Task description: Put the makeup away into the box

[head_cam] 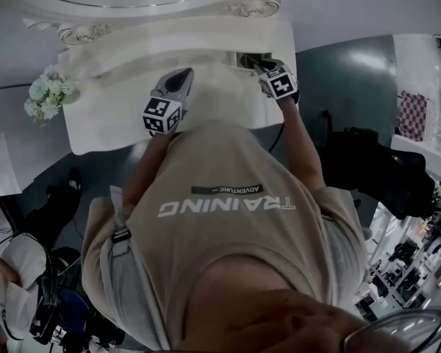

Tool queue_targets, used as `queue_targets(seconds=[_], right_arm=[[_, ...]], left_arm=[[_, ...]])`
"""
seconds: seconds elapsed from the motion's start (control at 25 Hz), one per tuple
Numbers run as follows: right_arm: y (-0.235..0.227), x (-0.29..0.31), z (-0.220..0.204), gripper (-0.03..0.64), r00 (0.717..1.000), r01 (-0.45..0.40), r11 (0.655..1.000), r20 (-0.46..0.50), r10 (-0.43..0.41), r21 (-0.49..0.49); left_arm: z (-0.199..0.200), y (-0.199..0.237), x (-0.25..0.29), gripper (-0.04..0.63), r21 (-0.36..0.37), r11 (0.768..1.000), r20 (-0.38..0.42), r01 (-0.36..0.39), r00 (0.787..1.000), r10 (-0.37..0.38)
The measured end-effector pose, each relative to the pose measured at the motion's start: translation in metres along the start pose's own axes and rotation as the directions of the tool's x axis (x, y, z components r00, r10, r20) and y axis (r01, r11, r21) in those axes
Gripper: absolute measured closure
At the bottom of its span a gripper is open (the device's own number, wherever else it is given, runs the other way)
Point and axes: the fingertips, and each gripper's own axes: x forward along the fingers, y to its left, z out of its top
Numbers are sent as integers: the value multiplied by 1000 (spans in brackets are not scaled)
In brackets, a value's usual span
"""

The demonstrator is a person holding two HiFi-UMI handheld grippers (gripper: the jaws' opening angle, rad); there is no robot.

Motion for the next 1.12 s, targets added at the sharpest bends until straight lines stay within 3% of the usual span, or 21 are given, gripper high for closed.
queue_targets(seconds=[0.4, 0.6, 1.04, 1.12], right_arm=[[-13, 13, -1, 557, 1000, 10, 999, 18, -9, -41], [-14, 6, -1, 508, 996, 3, 1000, 85, -1, -24], [-12, -29, -24, 510, 980, 27, 999, 196, -32, 31], [-15, -35, -28, 535, 973, 27, 999, 227, -34, 35]], left_arm=[[5, 0, 4, 588, -2, 1000, 0, -26, 1000, 26], [10, -9, 9, 588, 20, 1000, -11, -14, 1000, 14], [13, -38, 23, 588, 79, 997, -54, 19, 998, -15], [12, -42, 31, 588, 85, 996, -65, 24, 998, -18]])
